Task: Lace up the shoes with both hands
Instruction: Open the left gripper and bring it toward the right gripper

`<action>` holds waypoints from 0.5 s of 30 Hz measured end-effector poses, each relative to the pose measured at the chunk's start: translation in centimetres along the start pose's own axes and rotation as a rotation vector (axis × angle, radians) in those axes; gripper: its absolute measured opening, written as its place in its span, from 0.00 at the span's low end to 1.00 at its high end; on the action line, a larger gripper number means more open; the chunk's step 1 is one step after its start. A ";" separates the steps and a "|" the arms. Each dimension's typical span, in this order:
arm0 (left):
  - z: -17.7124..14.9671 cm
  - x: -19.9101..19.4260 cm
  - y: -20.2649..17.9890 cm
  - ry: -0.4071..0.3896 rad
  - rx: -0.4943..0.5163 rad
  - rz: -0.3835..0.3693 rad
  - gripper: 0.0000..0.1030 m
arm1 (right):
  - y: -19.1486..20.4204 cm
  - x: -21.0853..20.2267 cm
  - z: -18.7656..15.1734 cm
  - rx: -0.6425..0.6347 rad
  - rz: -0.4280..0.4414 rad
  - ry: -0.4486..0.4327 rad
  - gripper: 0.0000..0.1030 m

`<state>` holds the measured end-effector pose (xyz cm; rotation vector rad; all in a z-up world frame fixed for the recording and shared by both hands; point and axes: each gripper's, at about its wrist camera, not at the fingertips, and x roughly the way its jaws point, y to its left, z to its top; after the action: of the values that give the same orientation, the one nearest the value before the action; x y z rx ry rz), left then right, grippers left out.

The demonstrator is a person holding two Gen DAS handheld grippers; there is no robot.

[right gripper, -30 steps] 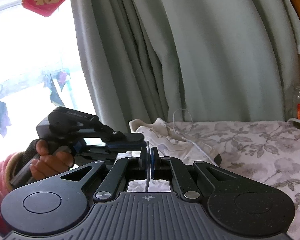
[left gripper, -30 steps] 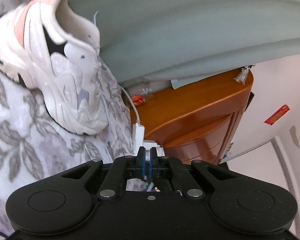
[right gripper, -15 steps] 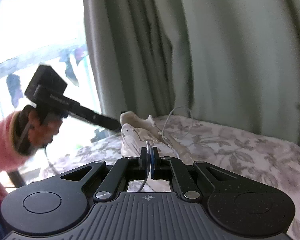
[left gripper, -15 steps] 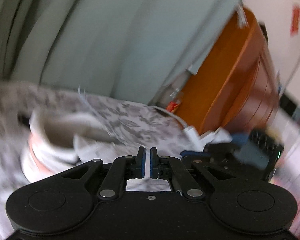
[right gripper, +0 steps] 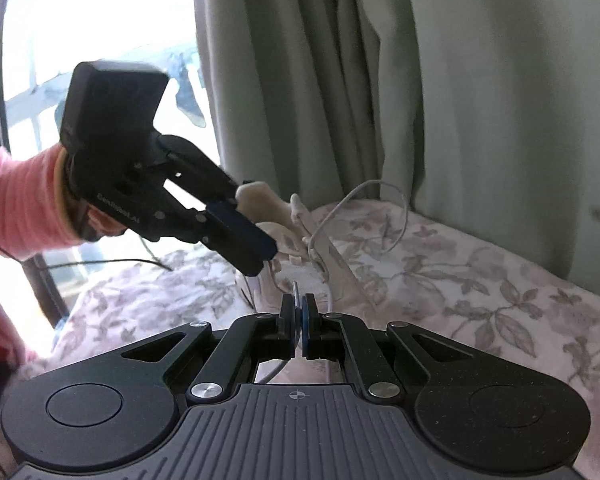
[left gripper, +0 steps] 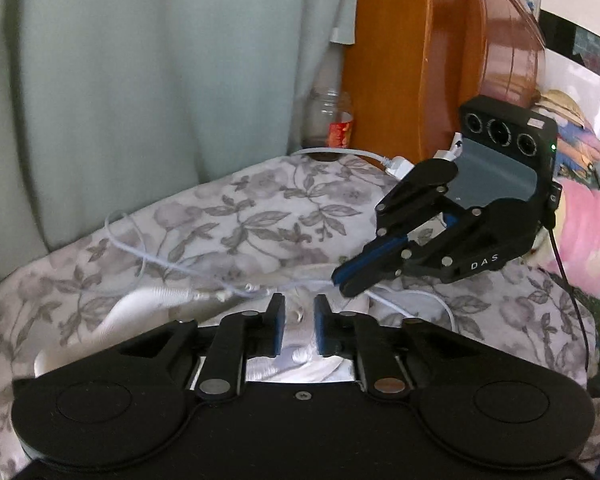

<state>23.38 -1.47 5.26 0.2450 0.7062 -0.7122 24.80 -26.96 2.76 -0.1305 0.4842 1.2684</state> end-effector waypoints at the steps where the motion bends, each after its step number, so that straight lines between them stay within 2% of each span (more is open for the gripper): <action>1: 0.2 0.2 -0.1 0.008 0.018 0.004 0.17 | -0.2 0.1 0.1 -0.008 0.009 0.011 0.02; 5: 0.9 1.0 -0.7 0.060 0.105 -0.017 0.17 | -0.6 0.4 0.8 -0.040 0.034 0.054 0.02; 8: 1.0 1.4 -0.8 0.093 0.128 -0.049 0.18 | -0.7 0.5 1.2 -0.066 0.061 0.074 0.02; 12: 1.0 1.9 -0.7 0.116 0.151 -0.044 0.24 | -0.8 0.8 1.5 -0.093 0.085 0.095 0.02; 15: 1.2 2.5 -0.9 0.145 0.188 -0.048 0.25 | -1.0 0.9 1.5 -0.099 0.095 0.102 0.02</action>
<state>24.71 -3.88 4.50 0.4565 0.7859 -0.8131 26.39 -25.94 3.54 -0.2590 0.5195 1.3844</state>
